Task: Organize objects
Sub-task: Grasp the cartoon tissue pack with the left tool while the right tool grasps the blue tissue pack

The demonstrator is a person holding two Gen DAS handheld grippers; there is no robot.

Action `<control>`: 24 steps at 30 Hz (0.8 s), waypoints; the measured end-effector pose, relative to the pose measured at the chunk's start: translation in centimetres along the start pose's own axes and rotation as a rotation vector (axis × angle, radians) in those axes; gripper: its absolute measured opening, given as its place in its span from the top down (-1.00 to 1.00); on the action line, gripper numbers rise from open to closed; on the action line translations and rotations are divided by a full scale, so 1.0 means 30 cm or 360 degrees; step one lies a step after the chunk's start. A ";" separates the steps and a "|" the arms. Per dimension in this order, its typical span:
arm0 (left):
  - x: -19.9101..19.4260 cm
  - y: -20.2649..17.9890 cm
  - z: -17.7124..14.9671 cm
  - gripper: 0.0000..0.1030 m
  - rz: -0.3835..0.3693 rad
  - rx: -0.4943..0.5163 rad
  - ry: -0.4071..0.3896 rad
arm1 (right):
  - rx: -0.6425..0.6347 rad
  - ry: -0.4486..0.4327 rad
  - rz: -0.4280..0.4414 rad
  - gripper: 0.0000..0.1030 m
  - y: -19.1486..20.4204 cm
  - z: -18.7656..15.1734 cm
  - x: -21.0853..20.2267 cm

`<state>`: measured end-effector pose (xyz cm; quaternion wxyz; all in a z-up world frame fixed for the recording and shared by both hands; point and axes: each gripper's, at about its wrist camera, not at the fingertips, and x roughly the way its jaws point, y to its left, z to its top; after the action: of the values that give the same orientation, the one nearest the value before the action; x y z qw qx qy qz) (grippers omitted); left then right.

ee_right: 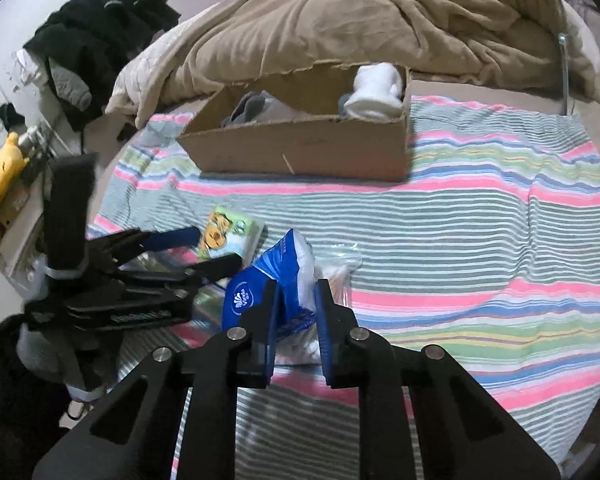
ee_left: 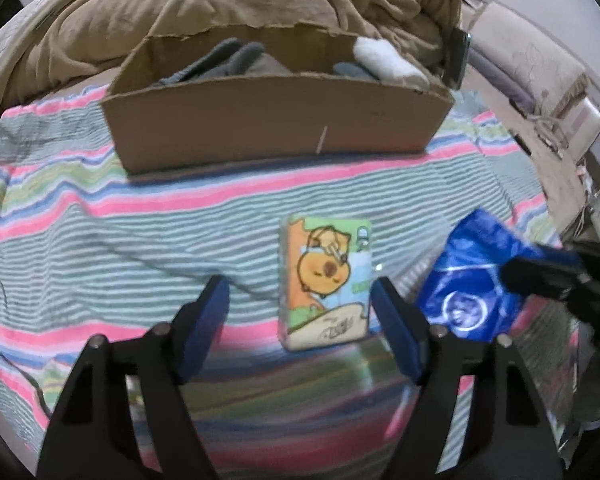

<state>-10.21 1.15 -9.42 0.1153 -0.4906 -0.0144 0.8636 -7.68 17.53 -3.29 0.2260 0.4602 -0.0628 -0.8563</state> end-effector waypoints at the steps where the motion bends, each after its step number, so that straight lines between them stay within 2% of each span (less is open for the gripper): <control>1: 0.006 -0.005 0.002 -0.35 0.0020 0.0009 0.0007 | 0.0010 -0.0014 0.0009 0.68 -0.006 0.006 -0.009; 2: 0.011 -0.009 0.004 -0.31 0.0040 0.0014 0.0011 | 0.0018 -0.0029 0.0013 0.69 -0.011 0.012 -0.019; 4: 0.013 -0.012 0.006 -0.07 0.0078 0.0015 0.0012 | 0.0022 -0.0062 0.0012 0.71 -0.017 0.026 -0.039; 7: 0.010 -0.020 0.007 0.08 0.0117 0.0021 0.0001 | 0.0023 -0.0101 -0.0012 0.73 -0.032 0.044 -0.064; 12: -0.009 -0.005 0.009 0.10 0.0083 -0.0018 -0.0023 | 0.0035 -0.0126 -0.0029 0.74 -0.044 0.056 -0.077; 24: -0.157 0.034 0.048 0.10 -0.0013 -0.0104 -0.0156 | -0.0043 -0.0221 -0.0021 0.75 0.024 0.132 -0.132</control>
<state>-9.31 -0.71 -4.83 0.1019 -0.4511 -0.0504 0.8852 -8.79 18.25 2.21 0.2217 0.3971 -0.0636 -0.8883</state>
